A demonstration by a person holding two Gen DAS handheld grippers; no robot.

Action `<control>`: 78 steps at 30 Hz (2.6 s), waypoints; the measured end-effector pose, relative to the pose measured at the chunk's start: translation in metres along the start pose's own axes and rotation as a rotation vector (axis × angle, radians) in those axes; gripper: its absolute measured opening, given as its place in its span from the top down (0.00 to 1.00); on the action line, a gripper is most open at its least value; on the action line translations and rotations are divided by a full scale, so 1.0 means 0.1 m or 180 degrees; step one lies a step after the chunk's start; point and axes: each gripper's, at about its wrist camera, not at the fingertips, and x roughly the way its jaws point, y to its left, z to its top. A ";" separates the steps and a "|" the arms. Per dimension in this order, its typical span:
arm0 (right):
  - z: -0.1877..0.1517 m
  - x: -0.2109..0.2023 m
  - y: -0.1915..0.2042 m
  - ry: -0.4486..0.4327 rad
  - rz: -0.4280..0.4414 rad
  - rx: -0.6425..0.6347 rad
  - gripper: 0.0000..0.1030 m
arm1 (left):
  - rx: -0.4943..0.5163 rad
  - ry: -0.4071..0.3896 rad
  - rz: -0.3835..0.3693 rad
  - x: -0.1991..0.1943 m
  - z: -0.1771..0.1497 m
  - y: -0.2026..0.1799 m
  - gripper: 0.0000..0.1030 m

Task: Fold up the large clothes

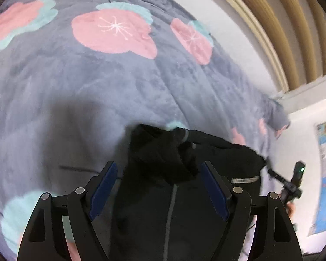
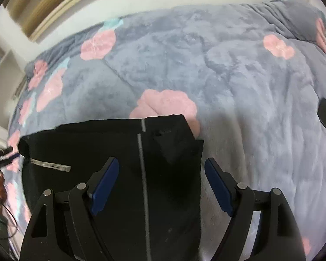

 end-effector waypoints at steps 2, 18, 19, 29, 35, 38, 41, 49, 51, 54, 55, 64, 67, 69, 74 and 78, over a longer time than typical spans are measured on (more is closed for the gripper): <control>0.04 0.15 -0.05 0.0046 -0.0009 -0.0039 0.19 | 0.0135 0.0137 0.0044 0.12 0.05 -0.03 0.22; 0.21 0.77 -0.22 0.0325 0.0404 -0.0124 0.19 | 0.0418 0.0472 0.0066 0.47 -0.04 0.02 0.22; 0.21 0.79 -0.21 0.0329 0.0418 -0.0099 0.20 | 0.0382 0.0417 0.0064 0.50 -0.02 0.05 0.22; 0.14 0.29 -0.01 -0.0158 0.0110 -0.0266 0.76 | 0.0182 -0.0215 -0.0256 0.10 -0.03 0.01 0.89; 0.34 -0.24 0.09 -0.0592 -0.0084 -0.0353 0.79 | 0.0009 -0.0727 -0.0433 -0.31 0.19 -0.13 0.89; 0.52 -0.13 0.11 -0.0613 -0.0254 -0.0339 0.79 | -0.0072 -0.0695 -0.0103 -0.05 0.34 -0.10 0.89; 0.63 0.34 0.06 -0.0367 -0.0447 -0.0224 0.79 | -0.0152 -0.0419 0.0295 0.39 0.39 0.00 0.89; 0.46 1.33 -0.04 0.0344 -0.0557 0.0014 0.74 | -0.0050 0.0020 0.0790 0.96 0.37 0.03 0.81; 0.49 1.31 -0.04 0.0383 -0.0637 0.0019 0.63 | -0.0037 -0.0007 0.0759 0.87 0.35 -0.01 0.80; 0.50 1.06 -0.05 0.0286 -0.0586 0.0062 0.57 | -0.0070 -0.0193 0.0689 0.53 0.31 0.00 0.71; 0.47 0.92 -0.04 0.0202 -0.0526 0.0078 0.57 | -0.0110 -0.0303 0.0653 0.35 0.28 0.03 0.66; -0.20 -0.41 0.34 -0.0353 -0.0102 0.0045 0.35 | 0.0087 -0.0670 0.0286 -0.63 -0.29 -0.35 0.53; -0.46 -0.48 0.65 -0.0282 0.0062 0.0035 0.35 | 0.0255 -0.0485 0.0048 -0.51 -0.58 -0.70 0.51; -0.62 -0.40 0.90 -0.0165 0.0125 0.0032 0.34 | 0.0420 -0.0349 -0.0069 -0.29 -0.79 -0.99 0.51; -0.90 0.00 1.36 0.0061 -0.0113 -0.0118 0.34 | 0.0809 0.0043 0.0168 0.40 -1.23 -1.45 0.51; -1.10 0.46 1.47 0.0308 -0.0434 -0.0194 0.30 | 0.0940 0.0310 0.0667 0.98 -1.41 -1.40 0.51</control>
